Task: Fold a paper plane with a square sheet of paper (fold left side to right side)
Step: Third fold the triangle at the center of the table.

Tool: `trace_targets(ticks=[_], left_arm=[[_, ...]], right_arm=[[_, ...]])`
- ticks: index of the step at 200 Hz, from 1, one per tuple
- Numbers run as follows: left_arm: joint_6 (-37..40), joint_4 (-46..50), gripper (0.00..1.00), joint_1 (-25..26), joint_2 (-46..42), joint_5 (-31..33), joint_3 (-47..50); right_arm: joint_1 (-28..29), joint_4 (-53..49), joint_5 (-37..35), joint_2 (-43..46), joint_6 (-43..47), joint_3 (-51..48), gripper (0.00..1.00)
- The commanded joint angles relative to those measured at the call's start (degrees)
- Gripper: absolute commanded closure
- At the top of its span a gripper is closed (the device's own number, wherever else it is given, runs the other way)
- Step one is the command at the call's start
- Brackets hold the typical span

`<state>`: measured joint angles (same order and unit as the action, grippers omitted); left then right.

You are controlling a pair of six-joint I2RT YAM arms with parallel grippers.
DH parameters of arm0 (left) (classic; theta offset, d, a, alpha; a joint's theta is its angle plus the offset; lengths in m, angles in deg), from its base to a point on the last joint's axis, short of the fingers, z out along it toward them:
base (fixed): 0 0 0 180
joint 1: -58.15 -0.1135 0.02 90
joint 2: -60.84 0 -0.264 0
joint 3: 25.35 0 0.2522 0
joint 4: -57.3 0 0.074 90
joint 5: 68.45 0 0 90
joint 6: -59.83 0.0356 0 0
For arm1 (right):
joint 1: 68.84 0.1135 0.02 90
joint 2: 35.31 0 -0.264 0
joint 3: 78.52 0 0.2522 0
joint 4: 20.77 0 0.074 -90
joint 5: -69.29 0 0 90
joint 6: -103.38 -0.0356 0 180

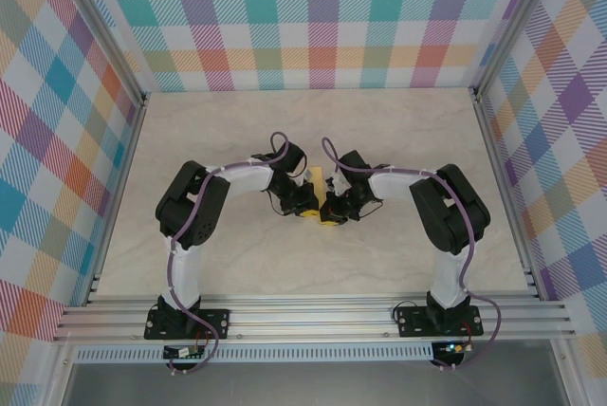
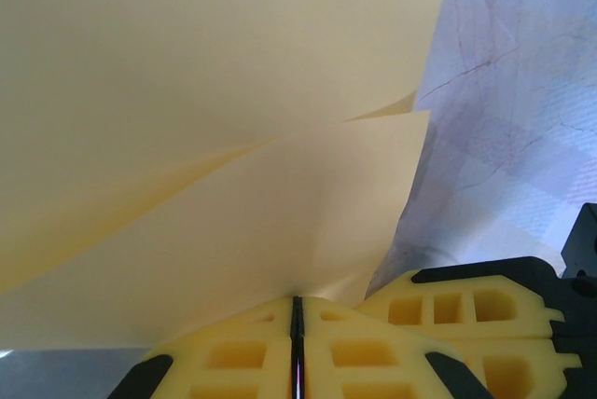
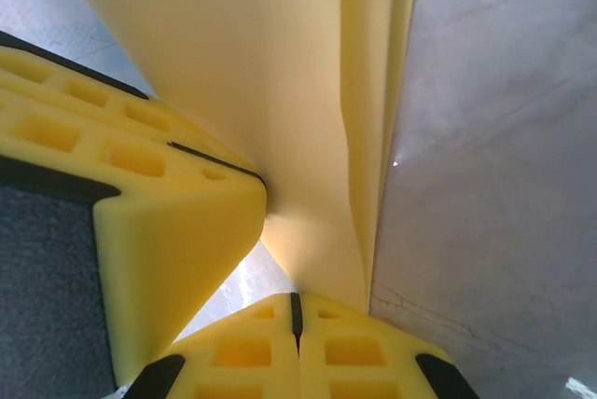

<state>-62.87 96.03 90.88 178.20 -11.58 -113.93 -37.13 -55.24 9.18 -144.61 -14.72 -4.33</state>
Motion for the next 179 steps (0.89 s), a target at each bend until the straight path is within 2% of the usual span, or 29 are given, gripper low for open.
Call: trace_targets(ticks=[1,79,179], left_arm=[[3.8,1.0,0.91,-2.0,3.7,5.5,0.2],[11.9,4.2,0.91,-9.6,4.1,7.2,-2.9],[14.8,3.6,0.88,-16.4,5.5,3.9,-6.3]], right_arm=[[-0.1,-8.0,-6.0,-3.8,0.0,-2.7,1.0],[-0.1,-8.2,-5.9,-3.5,0.3,-2.9,1.0],[-0.1,-5.2,-3.0,-1.5,0.6,-3.6,1.0]])
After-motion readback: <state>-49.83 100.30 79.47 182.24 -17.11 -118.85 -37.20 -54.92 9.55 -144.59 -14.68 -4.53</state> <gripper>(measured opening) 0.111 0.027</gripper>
